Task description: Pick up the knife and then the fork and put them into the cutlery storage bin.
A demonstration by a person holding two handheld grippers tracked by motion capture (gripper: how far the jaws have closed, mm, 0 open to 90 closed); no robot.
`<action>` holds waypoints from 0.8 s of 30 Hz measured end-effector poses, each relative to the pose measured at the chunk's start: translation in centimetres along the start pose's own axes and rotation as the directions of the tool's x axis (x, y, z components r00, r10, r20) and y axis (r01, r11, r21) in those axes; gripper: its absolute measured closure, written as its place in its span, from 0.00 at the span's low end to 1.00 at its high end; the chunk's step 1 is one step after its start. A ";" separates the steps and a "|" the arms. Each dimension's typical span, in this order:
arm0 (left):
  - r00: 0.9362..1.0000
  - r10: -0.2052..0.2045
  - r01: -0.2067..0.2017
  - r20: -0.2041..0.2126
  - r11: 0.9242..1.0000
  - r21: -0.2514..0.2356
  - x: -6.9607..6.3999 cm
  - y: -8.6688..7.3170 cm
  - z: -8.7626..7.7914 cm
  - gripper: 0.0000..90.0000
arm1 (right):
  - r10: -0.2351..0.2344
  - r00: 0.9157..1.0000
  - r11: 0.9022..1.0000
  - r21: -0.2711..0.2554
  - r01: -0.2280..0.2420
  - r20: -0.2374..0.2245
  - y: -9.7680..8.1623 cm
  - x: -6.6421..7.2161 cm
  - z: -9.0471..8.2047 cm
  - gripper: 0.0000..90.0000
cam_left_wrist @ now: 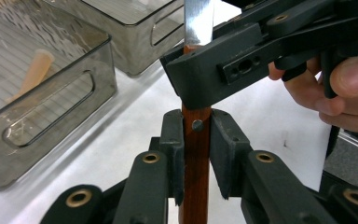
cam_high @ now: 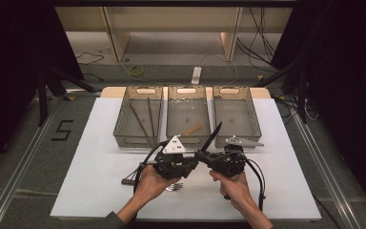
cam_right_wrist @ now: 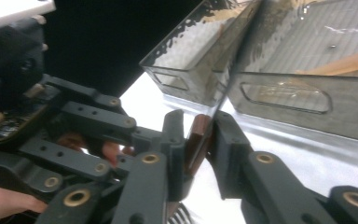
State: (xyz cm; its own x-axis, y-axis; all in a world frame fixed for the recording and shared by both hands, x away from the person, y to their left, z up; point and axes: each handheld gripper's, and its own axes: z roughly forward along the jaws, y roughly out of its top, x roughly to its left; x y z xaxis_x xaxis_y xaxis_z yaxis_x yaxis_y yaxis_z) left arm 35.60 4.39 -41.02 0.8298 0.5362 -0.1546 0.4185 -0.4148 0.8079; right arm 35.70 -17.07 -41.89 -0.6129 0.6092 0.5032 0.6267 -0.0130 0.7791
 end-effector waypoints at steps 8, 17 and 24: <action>0.999 -0.020 0.021 0.027 1.000 -0.007 0.4 0.4 -0.8 0.54 | -0.013 1.000 1.000 0.004 0.013 0.019 0.7 0.0 -0.8 0.90; 1.000 -0.001 0.001 0.012 1.000 0.000 2.2 -0.4 -3.0 0.32 | 0.020 0.998 1.000 -0.022 -0.019 0.059 2.0 -1.7 -2.6 0.90; 0.998 0.027 -0.025 -0.056 0.999 0.029 3.3 -1.3 -4.1 0.21 | 0.032 0.996 0.999 -0.042 -0.028 0.089 2.9 -2.9 -3.9 0.90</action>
State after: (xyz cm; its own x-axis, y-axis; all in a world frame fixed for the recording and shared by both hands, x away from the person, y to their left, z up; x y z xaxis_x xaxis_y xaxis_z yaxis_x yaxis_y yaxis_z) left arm 36.26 9.68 -40.28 0.8188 0.5651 -0.1011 0.4080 -0.4490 0.7949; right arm 37.41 -21.91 -39.67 -0.5473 0.6765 0.4928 0.6233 -0.0634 0.7794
